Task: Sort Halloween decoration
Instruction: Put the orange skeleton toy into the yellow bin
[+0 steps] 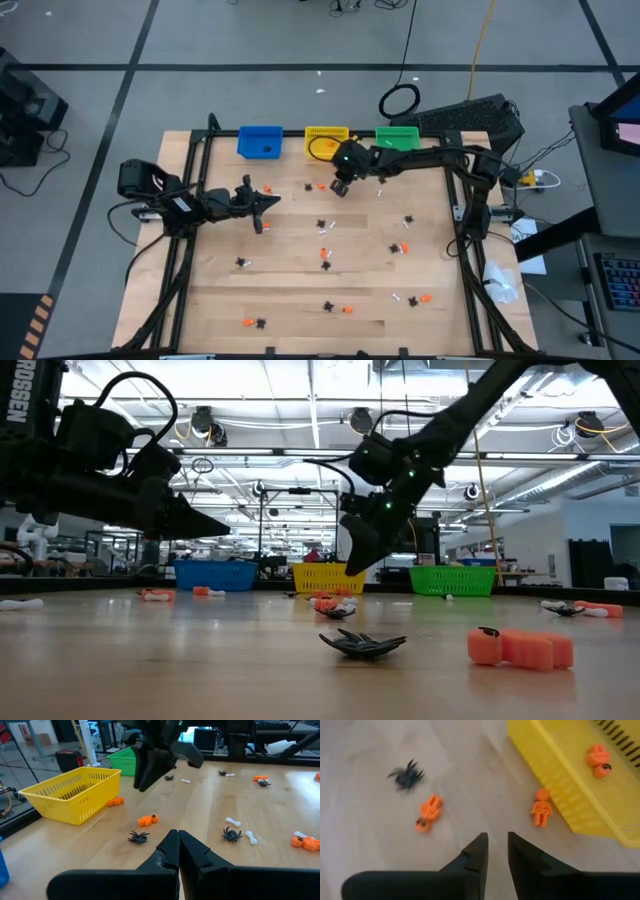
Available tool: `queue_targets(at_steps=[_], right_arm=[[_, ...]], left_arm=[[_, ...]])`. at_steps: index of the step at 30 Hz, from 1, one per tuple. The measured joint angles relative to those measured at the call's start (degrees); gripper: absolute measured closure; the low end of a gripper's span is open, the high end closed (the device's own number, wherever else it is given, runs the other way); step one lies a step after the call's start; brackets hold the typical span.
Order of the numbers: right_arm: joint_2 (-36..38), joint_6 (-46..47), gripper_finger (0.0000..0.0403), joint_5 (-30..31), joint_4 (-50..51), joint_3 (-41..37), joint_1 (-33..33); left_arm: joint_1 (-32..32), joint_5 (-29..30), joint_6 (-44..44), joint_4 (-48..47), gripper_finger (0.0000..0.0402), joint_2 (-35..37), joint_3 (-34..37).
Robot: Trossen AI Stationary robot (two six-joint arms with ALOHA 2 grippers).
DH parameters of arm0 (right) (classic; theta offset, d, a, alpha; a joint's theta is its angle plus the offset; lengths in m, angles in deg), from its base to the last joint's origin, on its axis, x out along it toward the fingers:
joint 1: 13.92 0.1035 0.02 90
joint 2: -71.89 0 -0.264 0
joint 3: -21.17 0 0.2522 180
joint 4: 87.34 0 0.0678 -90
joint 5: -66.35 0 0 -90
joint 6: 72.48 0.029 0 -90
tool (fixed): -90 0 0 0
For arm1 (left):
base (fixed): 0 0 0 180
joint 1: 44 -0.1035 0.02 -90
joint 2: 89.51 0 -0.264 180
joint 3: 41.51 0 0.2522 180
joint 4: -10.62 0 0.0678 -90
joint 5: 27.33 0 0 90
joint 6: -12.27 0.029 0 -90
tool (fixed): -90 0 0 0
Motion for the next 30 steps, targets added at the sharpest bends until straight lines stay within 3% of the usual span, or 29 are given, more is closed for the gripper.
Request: queue_targets(at_steps=[6, 14, 30], right_arm=[[-1.37, 1.30, 0.0290, 6.40, -5.02, -1.40, -0.45], [-3.44, 4.51, 0.0223, 6.67, -6.83, -1.44, -1.62], [-5.64, 4.85, 0.0240, 4.99, -9.94, -1.00, -3.67]], left_arm=[[-0.02, 0.02, 0.00, 0.01, 0.0402, 0.00, -0.17], [-0.02, 0.02, 0.02, 0.01, 0.0402, 0.00, -0.22], [-0.02, 0.02, 0.04, -0.01, 0.0402, 0.00, -0.29]])
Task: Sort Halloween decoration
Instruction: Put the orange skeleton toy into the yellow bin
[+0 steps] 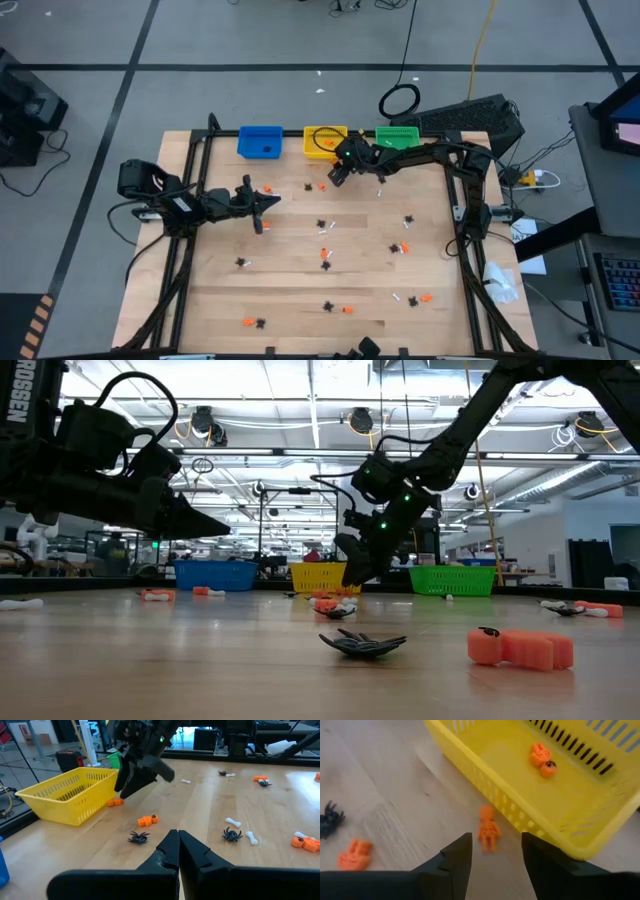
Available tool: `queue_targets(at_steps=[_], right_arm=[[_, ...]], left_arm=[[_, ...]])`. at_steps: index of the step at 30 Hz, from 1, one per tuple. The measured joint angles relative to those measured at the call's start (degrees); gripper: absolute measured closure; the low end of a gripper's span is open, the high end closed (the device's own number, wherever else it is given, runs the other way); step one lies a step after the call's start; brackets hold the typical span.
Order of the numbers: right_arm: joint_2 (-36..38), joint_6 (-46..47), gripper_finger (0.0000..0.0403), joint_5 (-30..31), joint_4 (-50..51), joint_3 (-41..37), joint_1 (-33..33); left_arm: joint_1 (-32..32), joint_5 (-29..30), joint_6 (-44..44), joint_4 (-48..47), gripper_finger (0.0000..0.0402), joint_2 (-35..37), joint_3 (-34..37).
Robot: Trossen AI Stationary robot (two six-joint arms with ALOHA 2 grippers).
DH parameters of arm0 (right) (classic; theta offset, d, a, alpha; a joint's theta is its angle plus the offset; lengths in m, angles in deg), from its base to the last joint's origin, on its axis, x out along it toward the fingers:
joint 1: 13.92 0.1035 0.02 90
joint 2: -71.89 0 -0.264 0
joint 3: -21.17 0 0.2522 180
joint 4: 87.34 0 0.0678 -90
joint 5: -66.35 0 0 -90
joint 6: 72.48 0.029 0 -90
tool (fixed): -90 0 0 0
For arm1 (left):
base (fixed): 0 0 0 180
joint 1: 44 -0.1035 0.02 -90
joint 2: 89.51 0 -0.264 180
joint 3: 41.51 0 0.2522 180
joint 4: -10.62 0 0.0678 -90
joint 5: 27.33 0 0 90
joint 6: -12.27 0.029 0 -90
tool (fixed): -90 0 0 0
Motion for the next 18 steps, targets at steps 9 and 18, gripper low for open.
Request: queue_targets(at_steps=[9, 18], right_arm=[[-1.20, 0.91, 0.0242, 0.51, -0.23, 0.00, -0.09], [-1.20, 0.40, 0.0327, 1.66, -0.68, 0.00, -0.08]], left_arm=[[0.00, 0.02, 0.00, 0.00, 0.0402, 0.00, -0.04], [0.00, 0.02, -0.04, -0.02, 0.0402, 0.00, -0.04]])
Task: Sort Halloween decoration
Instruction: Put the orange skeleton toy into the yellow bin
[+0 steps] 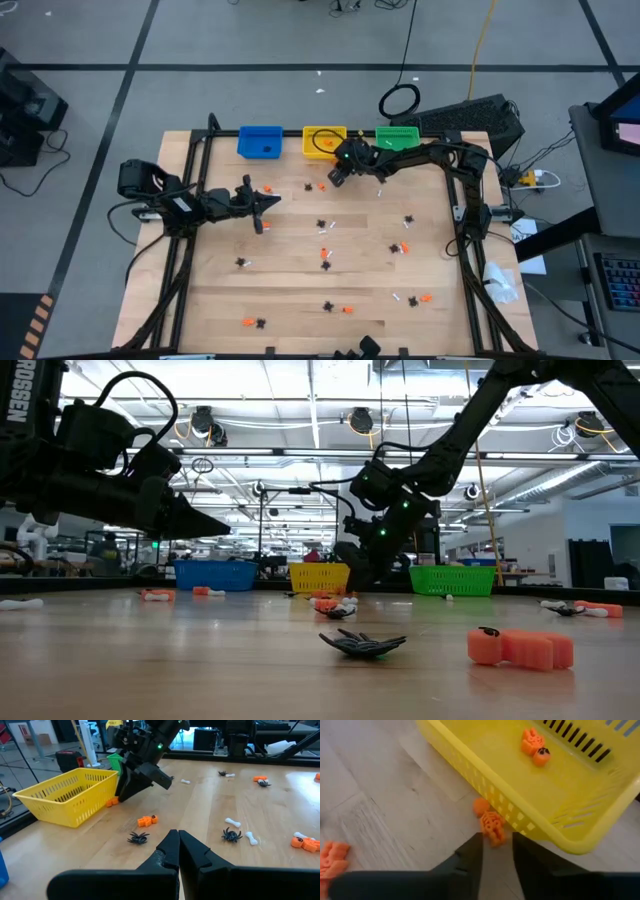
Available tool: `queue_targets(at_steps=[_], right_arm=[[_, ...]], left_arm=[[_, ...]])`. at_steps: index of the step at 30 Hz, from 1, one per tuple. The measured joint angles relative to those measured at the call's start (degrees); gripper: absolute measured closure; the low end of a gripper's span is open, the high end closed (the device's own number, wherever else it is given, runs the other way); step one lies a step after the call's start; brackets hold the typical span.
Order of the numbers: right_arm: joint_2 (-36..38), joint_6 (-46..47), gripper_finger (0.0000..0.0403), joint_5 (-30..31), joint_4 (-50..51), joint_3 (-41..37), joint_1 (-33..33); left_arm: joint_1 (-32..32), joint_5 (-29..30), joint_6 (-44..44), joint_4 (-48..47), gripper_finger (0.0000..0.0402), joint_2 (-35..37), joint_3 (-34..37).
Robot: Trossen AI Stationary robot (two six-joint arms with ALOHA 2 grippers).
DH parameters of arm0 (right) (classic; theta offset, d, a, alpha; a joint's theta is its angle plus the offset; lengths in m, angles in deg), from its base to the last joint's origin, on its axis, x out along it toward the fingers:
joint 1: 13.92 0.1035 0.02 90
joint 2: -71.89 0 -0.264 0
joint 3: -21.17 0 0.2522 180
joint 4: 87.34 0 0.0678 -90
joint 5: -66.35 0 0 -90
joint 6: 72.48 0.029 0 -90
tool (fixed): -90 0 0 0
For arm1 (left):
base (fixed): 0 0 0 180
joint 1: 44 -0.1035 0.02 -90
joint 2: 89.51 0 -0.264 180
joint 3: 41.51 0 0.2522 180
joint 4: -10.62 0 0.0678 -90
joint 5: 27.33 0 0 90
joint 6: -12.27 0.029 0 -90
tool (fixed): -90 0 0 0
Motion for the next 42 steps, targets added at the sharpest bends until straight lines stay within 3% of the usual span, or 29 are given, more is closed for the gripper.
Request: queue_targets(at_steps=[5, 15, 22, 26, 31, 36, 42], right_arm=[[0.05, -2.48, 0.0395, -0.09, 0.68, 0.00, 0.01], [3.46, -2.91, 0.0402, -6.35, 10.84, -0.02, 2.31], [5.80, -2.13, 0.0402, -6.23, 17.46, -0.04, 6.91], [6.01, -4.15, 0.0377, -4.27, 14.67, -0.04, 7.95], [6.03, -12.77, 0.0306, -3.49, 9.56, -0.04, 6.32], [5.94, -23.36, 0.0243, -10.25, 8.10, -0.03, 2.61], [3.26, -28.93, 0.0229, -15.18, 7.89, 1.95, 0.55]], left_arm=[[0.04, 0.00, 0.00, 0.00, 0.0402, -0.01, 0.00], [0.04, -0.22, -0.02, -0.08, 0.0402, -0.01, -0.02], [0.04, -0.48, -0.04, -0.22, 0.0402, -0.01, -0.02], [0.04, -0.59, -0.07, -0.20, 0.0402, -0.01, -0.02], [0.04, -0.63, -0.24, -0.20, 0.0402, -0.01, -0.02], [0.04, -0.63, -0.20, -0.15, 0.0402, -0.01, -0.02], [0.04, -0.63, -0.04, -0.08, 0.0402, -0.01, -0.02]])
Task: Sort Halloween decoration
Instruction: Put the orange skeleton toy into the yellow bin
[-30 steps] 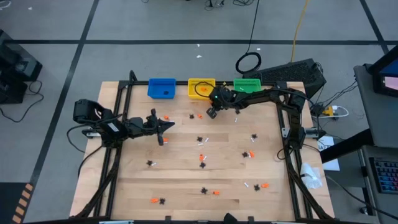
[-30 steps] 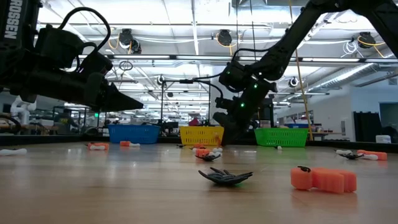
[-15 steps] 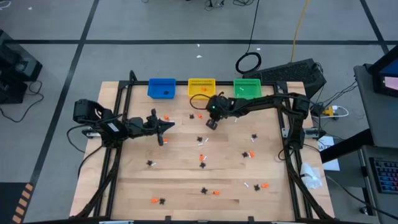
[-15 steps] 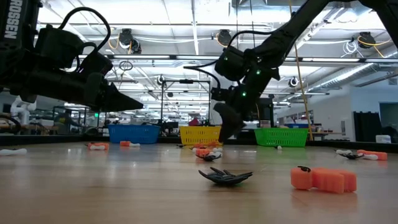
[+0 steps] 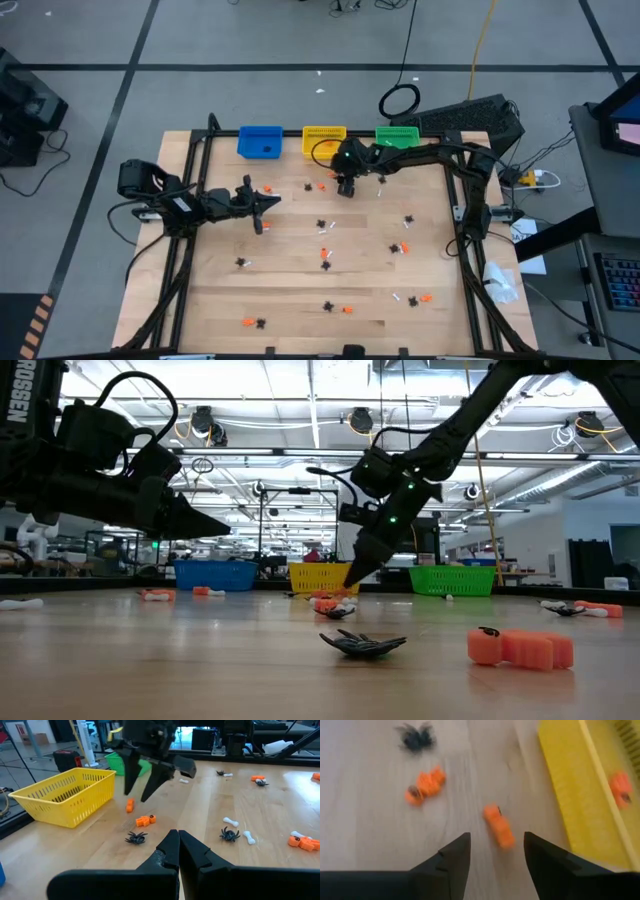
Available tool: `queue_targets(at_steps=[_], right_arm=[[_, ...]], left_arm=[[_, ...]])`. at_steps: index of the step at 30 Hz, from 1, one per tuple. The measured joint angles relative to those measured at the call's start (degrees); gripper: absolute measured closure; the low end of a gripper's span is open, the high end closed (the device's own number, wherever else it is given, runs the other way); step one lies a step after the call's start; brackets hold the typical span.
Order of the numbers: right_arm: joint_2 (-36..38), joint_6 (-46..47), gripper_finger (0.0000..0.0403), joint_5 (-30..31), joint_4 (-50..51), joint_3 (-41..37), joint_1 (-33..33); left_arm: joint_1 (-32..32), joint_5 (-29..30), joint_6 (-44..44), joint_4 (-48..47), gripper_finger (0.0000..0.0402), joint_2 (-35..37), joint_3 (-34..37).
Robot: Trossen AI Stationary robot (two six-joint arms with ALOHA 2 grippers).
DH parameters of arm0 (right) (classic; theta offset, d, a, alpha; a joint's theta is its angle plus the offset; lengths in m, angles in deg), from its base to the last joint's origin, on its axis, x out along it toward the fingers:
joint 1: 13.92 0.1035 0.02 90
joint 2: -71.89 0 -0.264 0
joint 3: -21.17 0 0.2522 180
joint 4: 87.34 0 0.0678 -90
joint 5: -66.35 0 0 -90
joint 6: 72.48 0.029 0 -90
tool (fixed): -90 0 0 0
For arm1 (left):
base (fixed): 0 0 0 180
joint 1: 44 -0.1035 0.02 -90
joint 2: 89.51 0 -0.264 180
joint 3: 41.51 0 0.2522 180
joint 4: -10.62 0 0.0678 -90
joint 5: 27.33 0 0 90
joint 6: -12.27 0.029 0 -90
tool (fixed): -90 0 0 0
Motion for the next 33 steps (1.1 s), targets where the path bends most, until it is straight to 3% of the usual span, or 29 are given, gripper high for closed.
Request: queue_targets(at_steps=[8, 16, 24, 28, 33], right_arm=[[-4.93, -0.39, 0.0272, -2.88, 5.29, 5.87, -0.45], [-3.82, 0.44, 0.0385, -1.26, 12.06, 6.89, -0.20], [2.34, 4.92, 0.0380, 0.49, 11.95, 8.19, 1.67], [2.53, 8.51, 0.0389, 9.05, 12.54, 13.86, 0.50], [-1.98, 7.70, 0.0389, 8.67, 17.08, 22.90, -3.46]], left_arm=[[0.02, -0.09, 0.04, -0.37, 0.0402, 0.00, -0.07], [0.02, -0.09, 0.04, -1.23, 0.0402, 0.00, -0.07], [0.02, -0.13, 0.02, -1.19, 0.0402, 0.00, -0.07], [0.02, -0.14, 0.04, -1.18, 0.0402, 0.00, -0.07], [0.02, -0.17, 0.00, -1.22, 0.0402, 0.00, -0.09]])
